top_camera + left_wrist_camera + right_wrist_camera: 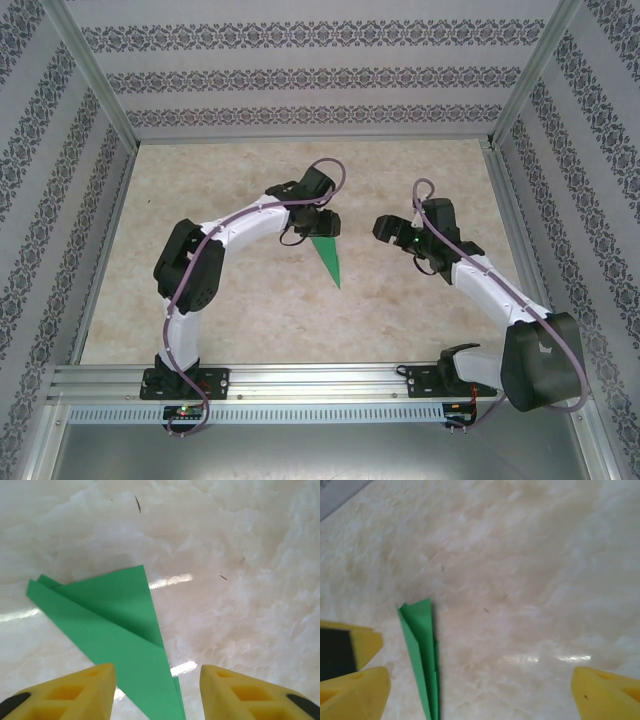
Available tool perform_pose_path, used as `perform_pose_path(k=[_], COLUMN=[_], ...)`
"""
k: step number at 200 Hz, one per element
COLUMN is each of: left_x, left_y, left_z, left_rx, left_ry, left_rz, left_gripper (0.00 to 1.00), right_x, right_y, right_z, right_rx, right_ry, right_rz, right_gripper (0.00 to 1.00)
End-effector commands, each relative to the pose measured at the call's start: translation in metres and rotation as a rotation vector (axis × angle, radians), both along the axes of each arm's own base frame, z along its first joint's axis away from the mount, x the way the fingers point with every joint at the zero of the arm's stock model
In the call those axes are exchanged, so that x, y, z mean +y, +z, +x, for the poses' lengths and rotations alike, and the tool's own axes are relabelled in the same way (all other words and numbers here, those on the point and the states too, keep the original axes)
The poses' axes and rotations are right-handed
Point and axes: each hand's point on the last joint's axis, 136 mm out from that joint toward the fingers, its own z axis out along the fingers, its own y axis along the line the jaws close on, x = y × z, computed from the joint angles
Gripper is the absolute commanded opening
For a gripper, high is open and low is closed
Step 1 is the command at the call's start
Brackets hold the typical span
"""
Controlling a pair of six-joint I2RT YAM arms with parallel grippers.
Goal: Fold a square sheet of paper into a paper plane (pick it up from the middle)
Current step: Turn over a paper plane at the center of the table.
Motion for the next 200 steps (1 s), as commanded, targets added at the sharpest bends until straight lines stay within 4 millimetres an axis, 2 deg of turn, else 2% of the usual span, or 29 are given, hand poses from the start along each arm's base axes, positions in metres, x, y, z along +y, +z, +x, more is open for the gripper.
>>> perform_pose_path(k=[1, 27, 63, 119, 137, 159, 200], left_x=[0.021, 0.014, -0.002, -0.005, 0.0, 0.004, 0.006], left_y=[0.004, 0.003, -0.014, -0.036, -0.035, -0.025, -0.026], left_z=[-0.013, -0.017, -0.016, -0.014, -0.014, -0.014, -0.017], left_rx=[-0.035, -0.047, -0.034, -0.001, 0.002, -0.016, -0.012], left_ry=[0.026, 0.019, -0.007, -0.017, -0.005, 0.016, 0.03], left_rz=[0.272, 0.384, 0.471, 0.537, 0.554, 0.555, 0.546], left_gripper=[0.52, 0.55, 0.55, 0.53, 0.5, 0.45, 0.26], right_x=[-0.02, -0.027, -0.026, -0.021, -0.022, -0.022, -0.021], right_y=[-0.014, -0.017, -0.023, -0.029, -0.03, -0.031, -0.034], right_z=[-0.002, -0.002, -0.003, -0.002, -0.002, -0.002, -0.001], right_rx=[0.0, 0.006, 0.021, 0.045, 0.048, 0.054, 0.066], right_ry=[-0.102, -0.129, -0.136, -0.122, -0.123, -0.125, -0.126], right_rz=[-0.003, 0.005, 0.018, 0.037, 0.036, 0.036, 0.034], right_gripper=[0.98, 0.98, 0.98, 0.98, 0.98, 0.98, 0.98])
